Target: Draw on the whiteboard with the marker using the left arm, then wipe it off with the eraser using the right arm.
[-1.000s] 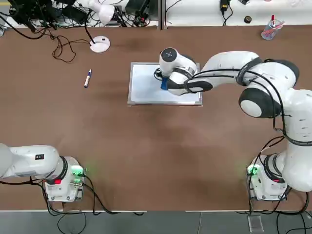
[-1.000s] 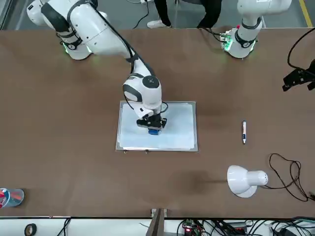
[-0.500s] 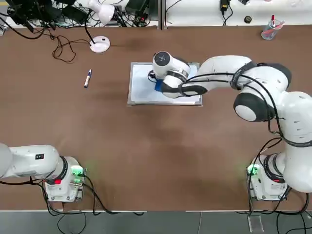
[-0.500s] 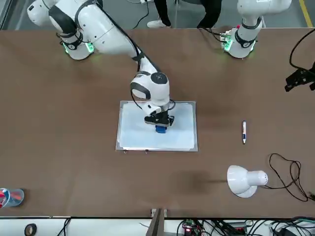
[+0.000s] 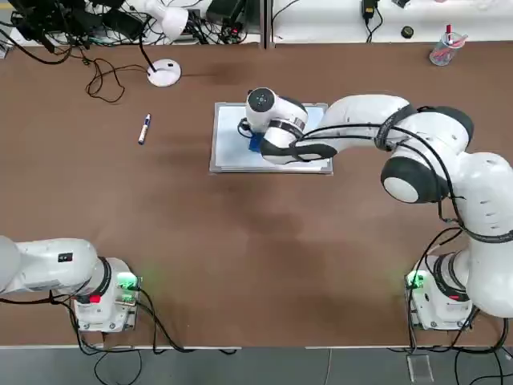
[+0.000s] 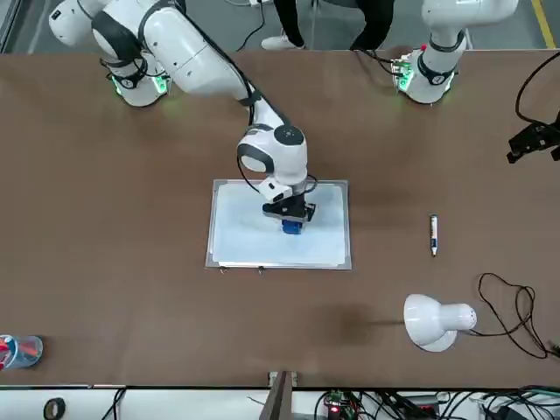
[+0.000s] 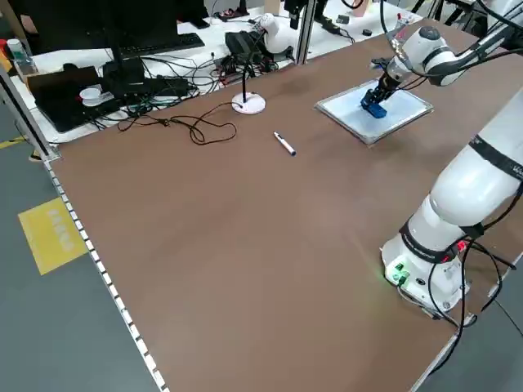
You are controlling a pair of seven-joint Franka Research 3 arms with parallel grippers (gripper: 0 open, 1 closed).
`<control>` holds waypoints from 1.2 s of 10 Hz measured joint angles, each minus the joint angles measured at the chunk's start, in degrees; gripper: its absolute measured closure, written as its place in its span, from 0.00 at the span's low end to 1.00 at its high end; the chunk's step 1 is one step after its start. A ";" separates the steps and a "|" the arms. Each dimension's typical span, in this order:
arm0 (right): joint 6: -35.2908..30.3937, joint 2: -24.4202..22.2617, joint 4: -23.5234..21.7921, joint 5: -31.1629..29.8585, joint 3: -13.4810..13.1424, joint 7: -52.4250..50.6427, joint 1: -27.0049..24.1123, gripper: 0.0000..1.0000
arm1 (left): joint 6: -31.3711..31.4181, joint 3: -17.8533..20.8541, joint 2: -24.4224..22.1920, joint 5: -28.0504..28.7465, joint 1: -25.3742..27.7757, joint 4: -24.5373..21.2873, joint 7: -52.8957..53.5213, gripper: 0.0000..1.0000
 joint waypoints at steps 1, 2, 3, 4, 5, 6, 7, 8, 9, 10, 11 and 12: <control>-1.76 -0.12 0.49 0.17 0.88 -0.51 -1.17 0.44 | 0.00 0.00 0.00 -0.01 -0.01 0.00 0.00 0.00; -3.64 -0.47 0.78 0.20 2.54 -1.52 -3.44 0.44 | 0.00 -0.01 0.00 -0.01 -0.01 -0.01 0.00 0.00; -5.85 -1.09 0.95 0.20 5.21 -3.16 -6.94 0.44 | 0.00 -0.02 0.00 -0.02 -0.02 -0.01 0.00 0.00; -8.82 -2.18 1.11 0.20 8.94 -5.46 -11.44 0.44 | 0.00 -0.02 0.00 -0.02 -0.02 -0.01 0.00 0.00; -11.93 -3.73 1.18 0.21 13.23 -7.97 -16.52 0.44 | 0.00 -0.03 0.00 -0.02 -0.02 -0.01 0.00 0.00; -14.63 -5.53 1.10 0.21 17.64 -10.45 -21.70 0.44 | 0.00 -0.03 0.00 -0.02 -0.03 -0.02 0.00 0.00; -16.64 -7.43 0.49 0.21 21.42 -12.76 -26.35 0.44 | 0.00 -0.03 0.00 -0.03 -0.03 -0.02 0.00 0.00; -17.56 -9.05 -0.71 0.19 23.82 -14.68 -29.75 0.44 | 0.00 -0.03 0.00 -0.03 -0.03 -0.01 0.00 0.00; -17.56 -10.13 -2.17 -0.03 24.89 -15.96 -31.77 0.44 | 0.00 -0.03 0.00 -0.03 -0.03 -0.02 0.00 0.00; -17.17 -10.58 -3.50 -0.77 25.00 -16.58 -32.54 0.44 | 0.00 -0.03 0.00 -0.03 -0.04 -0.01 0.00 0.01; -16.64 -10.56 -4.90 -2.49 24.87 -16.66 -32.75 0.44 | 0.00 -0.03 0.00 -0.03 -0.04 -0.01 0.00 0.00; -15.77 -10.34 -6.43 -4.27 24.64 -16.57 -32.74 0.44 | 0.00 -0.03 0.00 -0.03 -0.04 -0.02 -0.01 0.00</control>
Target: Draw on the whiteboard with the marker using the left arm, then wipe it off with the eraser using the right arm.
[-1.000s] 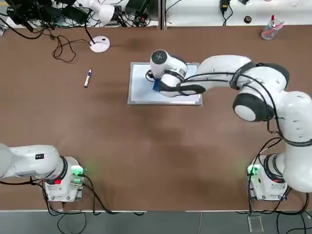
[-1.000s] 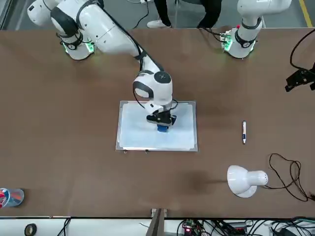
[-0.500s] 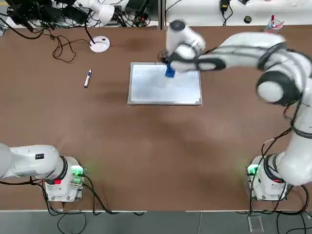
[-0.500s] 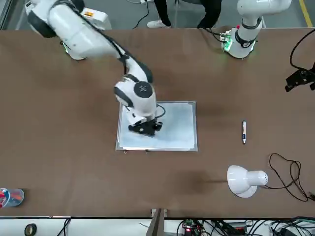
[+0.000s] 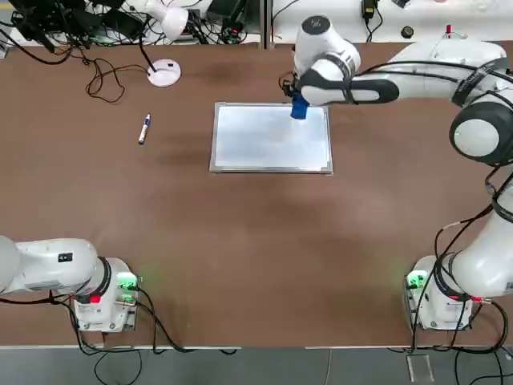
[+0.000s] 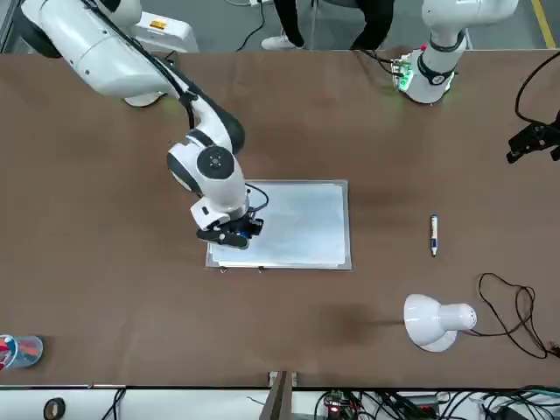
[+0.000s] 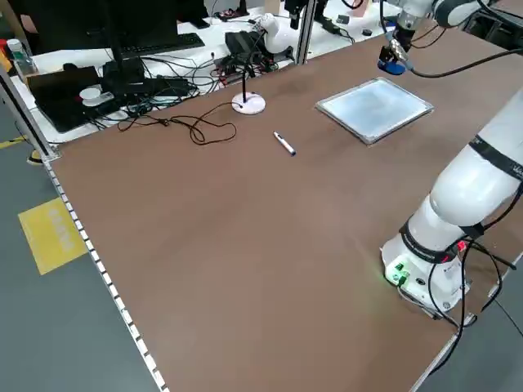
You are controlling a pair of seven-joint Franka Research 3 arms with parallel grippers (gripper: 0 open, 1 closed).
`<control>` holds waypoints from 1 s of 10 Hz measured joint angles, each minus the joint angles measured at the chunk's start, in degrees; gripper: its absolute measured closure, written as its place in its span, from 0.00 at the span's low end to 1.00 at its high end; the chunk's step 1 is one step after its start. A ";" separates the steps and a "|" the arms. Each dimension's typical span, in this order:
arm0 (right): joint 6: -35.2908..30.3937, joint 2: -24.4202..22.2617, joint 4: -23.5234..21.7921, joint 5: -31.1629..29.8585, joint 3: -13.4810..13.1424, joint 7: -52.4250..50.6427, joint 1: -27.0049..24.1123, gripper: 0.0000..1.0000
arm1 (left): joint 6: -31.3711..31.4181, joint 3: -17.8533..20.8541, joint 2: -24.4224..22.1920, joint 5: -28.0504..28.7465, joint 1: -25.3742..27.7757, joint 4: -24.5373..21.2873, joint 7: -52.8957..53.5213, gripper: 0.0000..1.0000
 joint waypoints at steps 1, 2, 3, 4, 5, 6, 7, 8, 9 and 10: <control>1.04 0.40 -1.57 -1.23 -0.38 0.30 0.13 0.44 | 0.00 0.00 0.00 0.00 -0.01 0.00 -0.09 0.00; 2.03 0.93 -2.75 -1.96 -1.08 0.55 0.42 0.44 | 0.00 -0.02 0.00 0.00 -0.04 0.00 -0.21 0.00; 2.66 1.52 -3.47 -2.23 -1.76 0.62 0.86 0.44 | 0.00 -0.06 0.00 0.00 -0.08 -0.01 -0.29 0.00; 3.00 2.01 -3.80 -2.41 -2.43 0.80 1.40 0.44 | 0.00 -0.10 0.00 0.00 -0.13 -0.01 -0.33 0.00; 3.25 2.44 -3.87 -2.49 -2.88 1.05 1.96 0.44 | 0.00 -0.13 0.00 0.00 -0.16 -0.01 -0.34 0.00; 3.67 2.81 -3.88 -2.52 -3.20 1.52 2.56 0.44 | 0.00 -0.14 0.00 0.00 -0.16 -0.02 -0.35 0.00; 4.51 3.11 -3.88 -2.56 -3.72 2.21 3.35 0.44 | 0.00 -0.14 0.00 0.00 -0.15 -0.03 -0.35 0.00; 5.39 3.45 -3.88 -2.65 -4.54 3.03 4.47 0.44 | 0.00 -0.14 0.00 0.00 -0.16 -0.04 -0.35 0.00; 6.47 3.91 -3.89 -2.72 -5.91 3.84 6.06 0.44 | 0.00 -0.14 0.00 0.00 -0.15 -0.06 -0.35 0.00; 8.05 4.48 -3.91 -2.87 -7.74 4.95 7.96 0.44 | 0.00 -0.14 0.00 0.00 -0.15 -0.08 -0.36 0.00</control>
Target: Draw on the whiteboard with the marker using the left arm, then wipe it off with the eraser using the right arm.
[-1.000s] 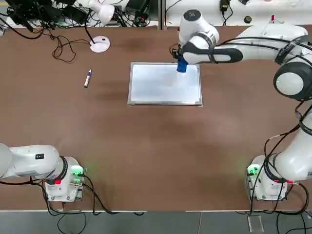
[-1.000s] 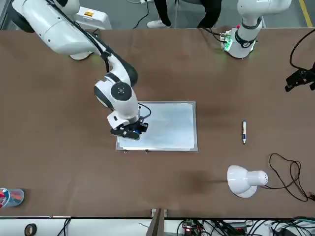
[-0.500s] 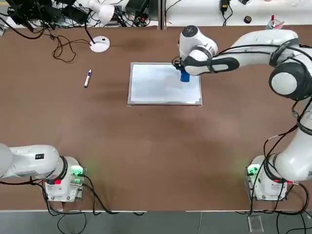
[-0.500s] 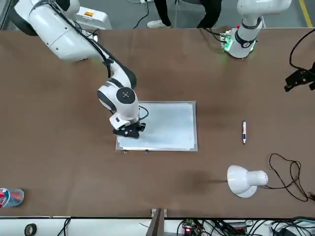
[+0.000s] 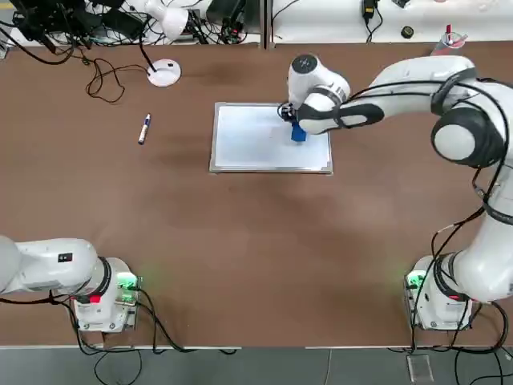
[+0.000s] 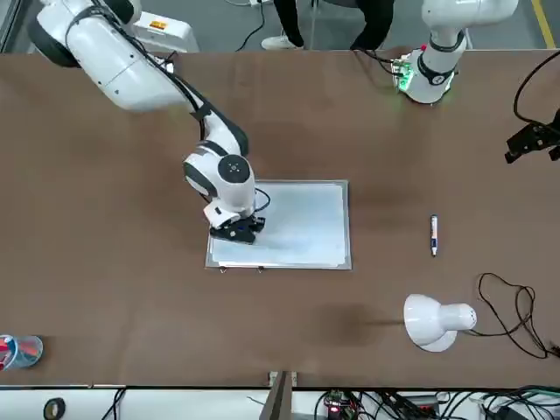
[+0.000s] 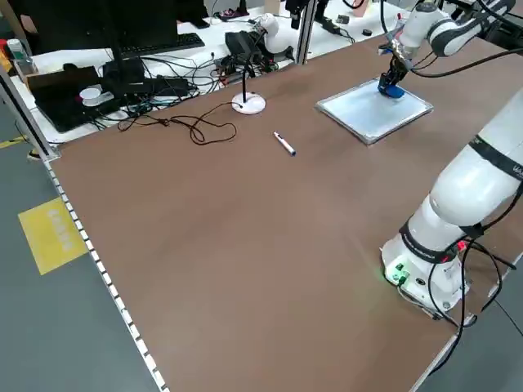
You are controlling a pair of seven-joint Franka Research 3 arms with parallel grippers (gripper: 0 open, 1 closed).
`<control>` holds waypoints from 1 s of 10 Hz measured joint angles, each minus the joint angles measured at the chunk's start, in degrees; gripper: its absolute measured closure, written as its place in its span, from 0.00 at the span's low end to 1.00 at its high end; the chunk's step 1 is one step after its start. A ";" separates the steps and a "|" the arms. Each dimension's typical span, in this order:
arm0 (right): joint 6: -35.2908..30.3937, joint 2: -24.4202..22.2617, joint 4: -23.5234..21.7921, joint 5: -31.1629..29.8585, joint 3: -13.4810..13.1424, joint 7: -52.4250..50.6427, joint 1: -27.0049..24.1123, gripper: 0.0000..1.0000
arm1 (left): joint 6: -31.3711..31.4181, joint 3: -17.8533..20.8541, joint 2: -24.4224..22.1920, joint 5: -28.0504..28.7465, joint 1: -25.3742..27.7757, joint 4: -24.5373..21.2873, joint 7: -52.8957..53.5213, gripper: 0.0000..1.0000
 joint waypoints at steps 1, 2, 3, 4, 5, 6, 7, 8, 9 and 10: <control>0.88 0.04 0.02 -0.24 -1.90 1.14 1.94 0.44 | 0.00 0.01 0.01 0.00 0.01 -0.01 0.00 0.00; 1.20 -0.18 0.08 -0.26 -3.33 1.97 3.53 0.44 | 0.00 0.02 0.01 0.00 0.01 -0.02 0.00 0.00; 1.47 -0.15 0.22 -0.28 -4.37 2.93 4.68 0.44 | 0.00 0.02 0.01 0.00 0.02 -0.03 -0.01 0.00; 1.77 -0.04 0.50 -0.29 -4.90 4.12 5.44 0.44 | 0.00 0.03 0.02 0.00 0.02 -0.04 -0.01 0.00; 2.27 0.34 1.04 -0.37 -5.08 5.26 6.07 0.44 | 0.00 0.03 0.02 0.00 0.02 -0.04 -0.02 0.00; 2.70 0.94 1.99 -0.45 -5.12 6.48 6.84 0.44 | 0.00 0.03 0.02 0.00 0.02 -0.04 -0.02 0.00; 3.05 1.70 3.18 -0.54 -5.15 7.80 7.79 0.44 | 0.00 0.03 0.02 0.00 0.02 -0.04 -0.02 0.00; 3.19 2.49 4.52 -0.59 -5.17 9.18 8.92 0.44 | 0.00 0.03 0.02 0.00 0.02 -0.04 -0.02 0.00; 3.31 3.21 5.64 -0.65 -5.20 10.23 10.00 0.44 | 0.00 0.02 0.02 0.00 0.02 -0.04 -0.02 0.00; 3.71 3.84 6.61 -0.68 -5.22 11.22 11.04 0.44 | 0.00 0.03 0.02 0.00 0.02 -0.04 -0.02 0.00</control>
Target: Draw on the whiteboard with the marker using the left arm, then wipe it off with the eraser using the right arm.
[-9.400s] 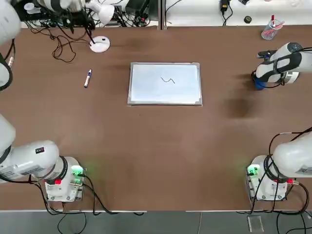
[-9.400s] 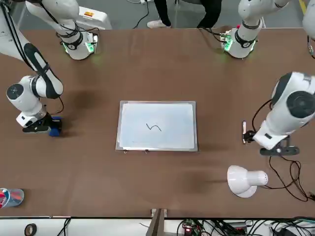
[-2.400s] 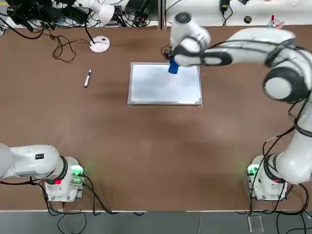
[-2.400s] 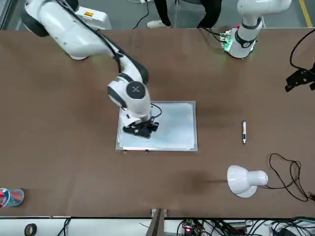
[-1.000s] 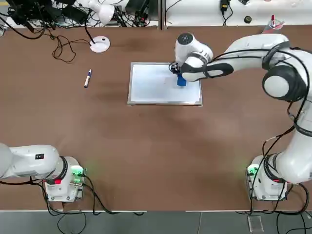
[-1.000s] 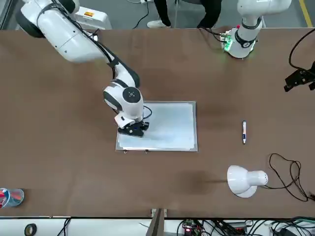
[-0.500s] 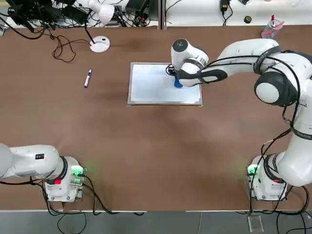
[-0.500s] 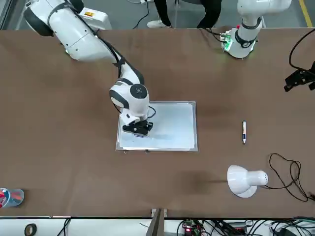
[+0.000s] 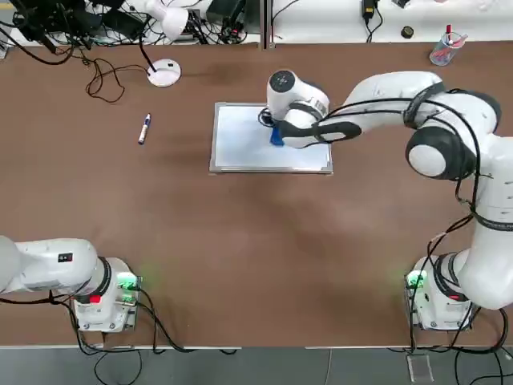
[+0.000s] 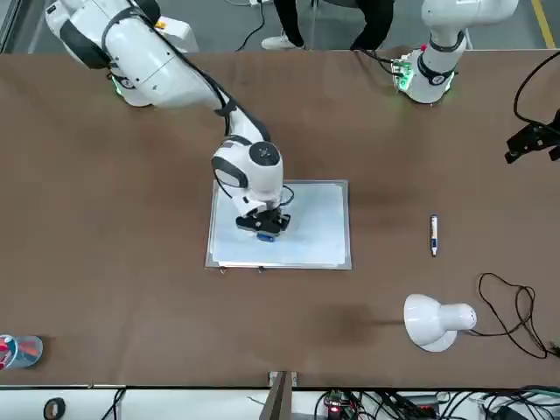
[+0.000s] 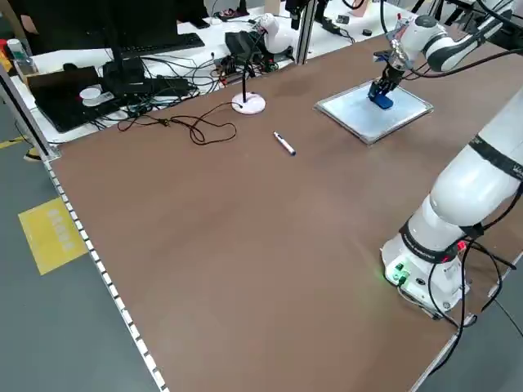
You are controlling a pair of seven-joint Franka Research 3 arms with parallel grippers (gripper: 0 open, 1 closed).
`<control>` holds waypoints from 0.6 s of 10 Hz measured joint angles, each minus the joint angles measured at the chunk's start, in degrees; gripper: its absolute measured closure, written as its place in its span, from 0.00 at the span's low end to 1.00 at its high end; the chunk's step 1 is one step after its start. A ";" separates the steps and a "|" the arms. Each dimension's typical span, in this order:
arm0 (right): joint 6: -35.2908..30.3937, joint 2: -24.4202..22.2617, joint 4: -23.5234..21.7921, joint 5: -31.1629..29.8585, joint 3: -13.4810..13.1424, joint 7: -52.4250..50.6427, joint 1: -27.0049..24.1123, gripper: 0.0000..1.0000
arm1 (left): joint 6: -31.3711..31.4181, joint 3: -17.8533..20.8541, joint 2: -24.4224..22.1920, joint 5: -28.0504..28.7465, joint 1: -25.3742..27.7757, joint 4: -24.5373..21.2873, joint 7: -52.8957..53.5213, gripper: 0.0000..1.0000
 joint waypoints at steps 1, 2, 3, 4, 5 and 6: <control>0.63 0.56 0.76 -0.10 -0.05 1.04 0.91 0.44 | 0.00 0.00 0.00 0.00 0.00 0.00 0.00 0.00; 1.14 0.96 1.25 -0.22 -0.11 1.98 1.70 0.44 | 0.00 0.00 0.00 0.00 0.00 0.00 0.00 0.00; 1.46 1.24 1.62 -0.29 -0.21 2.71 2.33 0.44 | 0.00 0.00 0.00 0.00 0.00 0.00 0.00 0.00; 1.60 1.44 1.95 -0.34 -0.29 3.45 2.87 0.44 | 0.00 0.00 0.00 0.00 0.00 0.00 0.00 0.00; 1.66 1.63 2.29 -0.37 -0.38 4.21 3.36 0.44 | 0.00 0.00 0.00 0.00 0.00 0.00 0.00 0.00; 1.80 1.80 2.56 -0.38 -0.43 5.07 3.85 0.44 | 0.00 0.00 0.00 0.00 0.00 0.00 0.00 0.00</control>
